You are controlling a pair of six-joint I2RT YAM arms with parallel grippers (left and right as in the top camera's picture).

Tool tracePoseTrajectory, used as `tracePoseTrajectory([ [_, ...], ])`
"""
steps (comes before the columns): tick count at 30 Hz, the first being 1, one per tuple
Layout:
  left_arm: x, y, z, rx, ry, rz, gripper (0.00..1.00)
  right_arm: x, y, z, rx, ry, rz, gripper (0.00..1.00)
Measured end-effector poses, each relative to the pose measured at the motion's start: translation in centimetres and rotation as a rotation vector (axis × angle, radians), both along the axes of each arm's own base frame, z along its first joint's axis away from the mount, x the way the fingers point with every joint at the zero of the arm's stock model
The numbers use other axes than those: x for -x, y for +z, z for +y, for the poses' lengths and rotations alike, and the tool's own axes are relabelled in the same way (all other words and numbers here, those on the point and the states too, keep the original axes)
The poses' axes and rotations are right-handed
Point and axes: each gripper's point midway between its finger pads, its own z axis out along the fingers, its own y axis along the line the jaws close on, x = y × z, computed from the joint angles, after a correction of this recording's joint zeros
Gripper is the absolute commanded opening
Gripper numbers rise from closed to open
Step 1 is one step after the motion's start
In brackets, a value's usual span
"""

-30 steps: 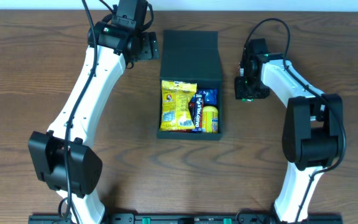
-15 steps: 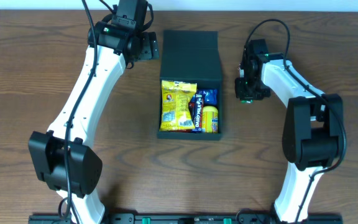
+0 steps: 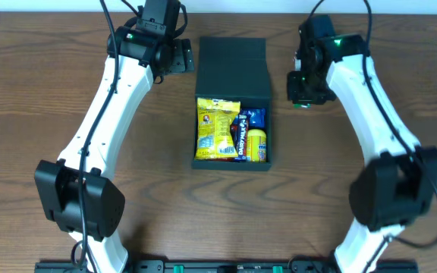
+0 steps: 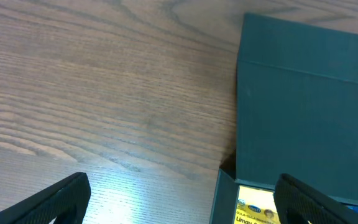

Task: Pack container
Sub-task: 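Insert the green bar into the box beside the Mentos and release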

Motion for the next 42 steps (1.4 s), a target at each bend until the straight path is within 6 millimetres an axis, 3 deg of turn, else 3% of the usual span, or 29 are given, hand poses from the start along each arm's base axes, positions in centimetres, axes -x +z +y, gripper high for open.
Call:
tracePoseTrajectory([
  [2, 0.0, 0.0, 0.0, 0.0, 0.0, 0.0, 0.95, 1.4, 1.5, 1.7, -0.017, -0.011, -0.004, 0.16],
  [5, 0.0, 0.0, 0.0, 0.0, 0.0, 0.0, 0.95, 3.0, 1.6, 4.0, -0.028, -0.032, 0.023, 0.16],
  [14, 0.0, 0.0, 0.0, -0.002, -0.004, 0.0, 0.95, 7.9, -3.2, 8.9, -0.004, -0.044, 0.133, 0.18],
  [21, 0.0, 0.0, 0.0, -0.012, -0.019, 0.0, 0.96, 8.8, -4.4, 9.7, 0.002, -0.043, 0.146, 0.23],
  [24, 0.0, 0.0, 0.0, -0.012, -0.019, 0.0, 0.95, 8.8, -4.4, 9.7, 0.002, -0.053, 0.146, 0.6],
  [25, 0.0, 0.0, 0.0, -0.012, -0.02, 0.0, 0.96, 8.8, -4.4, 9.7, 0.0, -0.056, 0.146, 0.67],
  [35, 0.0, 0.0, 0.0, -0.012, -0.02, 0.0, 0.95, 8.7, -4.3, 9.6, 0.003, -0.045, 0.145, 0.7],
  [37, -0.1, 0.1, 0.0, -0.01, -0.02, -0.006, 0.95, 8.1, -4.1, 9.3, 0.007, -0.044, 0.127, 0.65],
  [38, -0.2, 0.1, -0.1, -0.009, -0.02, -0.009, 0.79, 7.6, -3.9, 9.0, 0.011, -0.045, 0.111, 0.56],
  [39, -0.3, 0.2, -0.1, -0.008, -0.021, -0.014, 0.44, 6.7, -3.5, 8.5, 0.009, -0.055, 0.077, 0.25],
  [40, -0.3, 0.2, -0.1, -0.006, -0.018, -0.015, 0.17, 5.9, -3.2, 8.0, 0.009, -0.055, 0.052, 0.03],
  [41, -0.4, 0.2, -0.1, -0.007, -0.021, -0.017, 0.06, 4.8, -2.7, 7.3, 0.001, -0.066, 0.016, 0.02],
  [42, -0.4, 0.3, -0.1, -0.007, -0.022, -0.02, 0.06, 4.2, -2.3, 7.0, -0.005, -0.063, -0.012, 0.02],
])
